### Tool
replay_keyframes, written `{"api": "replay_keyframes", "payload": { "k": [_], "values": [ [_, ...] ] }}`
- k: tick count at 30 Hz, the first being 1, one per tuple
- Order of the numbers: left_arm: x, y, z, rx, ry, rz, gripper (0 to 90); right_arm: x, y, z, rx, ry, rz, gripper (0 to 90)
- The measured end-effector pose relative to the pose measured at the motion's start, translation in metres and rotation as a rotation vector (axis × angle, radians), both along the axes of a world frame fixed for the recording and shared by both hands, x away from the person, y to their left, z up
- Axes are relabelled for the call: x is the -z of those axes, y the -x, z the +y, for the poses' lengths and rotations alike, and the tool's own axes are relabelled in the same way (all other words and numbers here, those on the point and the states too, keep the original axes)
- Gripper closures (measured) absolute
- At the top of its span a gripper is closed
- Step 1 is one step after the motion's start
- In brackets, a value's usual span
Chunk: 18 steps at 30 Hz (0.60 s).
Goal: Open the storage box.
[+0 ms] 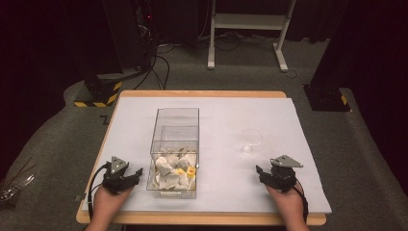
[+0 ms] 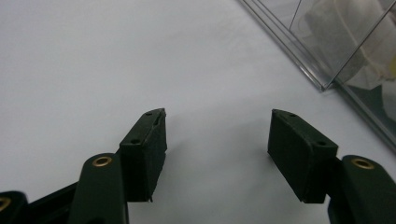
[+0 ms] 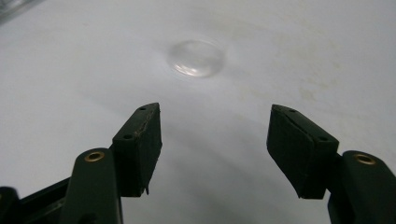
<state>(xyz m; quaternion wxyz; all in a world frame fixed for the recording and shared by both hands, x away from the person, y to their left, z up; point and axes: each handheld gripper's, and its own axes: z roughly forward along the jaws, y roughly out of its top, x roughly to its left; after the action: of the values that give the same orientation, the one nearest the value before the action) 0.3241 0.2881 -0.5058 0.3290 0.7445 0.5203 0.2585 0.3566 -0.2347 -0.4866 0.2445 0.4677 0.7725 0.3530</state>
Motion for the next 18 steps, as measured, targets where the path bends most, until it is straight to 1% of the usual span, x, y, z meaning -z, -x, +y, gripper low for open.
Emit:
{"api": "replay_keyframes", "payload": {
  "k": [3, 5, 8, 11, 16, 18],
  "values": [
    [0.001, -0.001, 0.001, 0.000, -0.001, 0.003, 36.7, -0.005, 0.004, 0.008, -0.017, -0.016, -0.017, 36.9],
    [0.001, -0.001, 0.001, -0.002, 0.012, 0.007, 36.6, -0.009, 0.006, 0.013, -0.027, -0.035, -0.025, 37.2],
    [0.002, -0.002, 0.003, -0.002, 0.018, 0.011, 35.9, -0.014, 0.008, 0.018, -0.046, -0.053, -0.037, 37.8],
    [0.002, -0.002, 0.003, -0.002, 0.019, 0.010, 35.7, -0.018, 0.010, 0.024, -0.072, -0.063, -0.051, 40.0],
    [0.002, -0.002, 0.003, -0.004, 0.022, 0.011, 35.6, -0.027, 0.012, 0.032, -0.103, -0.086, -0.067, 39.9],
    [0.002, -0.002, 0.003, -0.003, 0.023, 0.013, 35.6, -0.030, 0.012, 0.037, -0.118, -0.086, -0.085, 39.8]
  ]
}}
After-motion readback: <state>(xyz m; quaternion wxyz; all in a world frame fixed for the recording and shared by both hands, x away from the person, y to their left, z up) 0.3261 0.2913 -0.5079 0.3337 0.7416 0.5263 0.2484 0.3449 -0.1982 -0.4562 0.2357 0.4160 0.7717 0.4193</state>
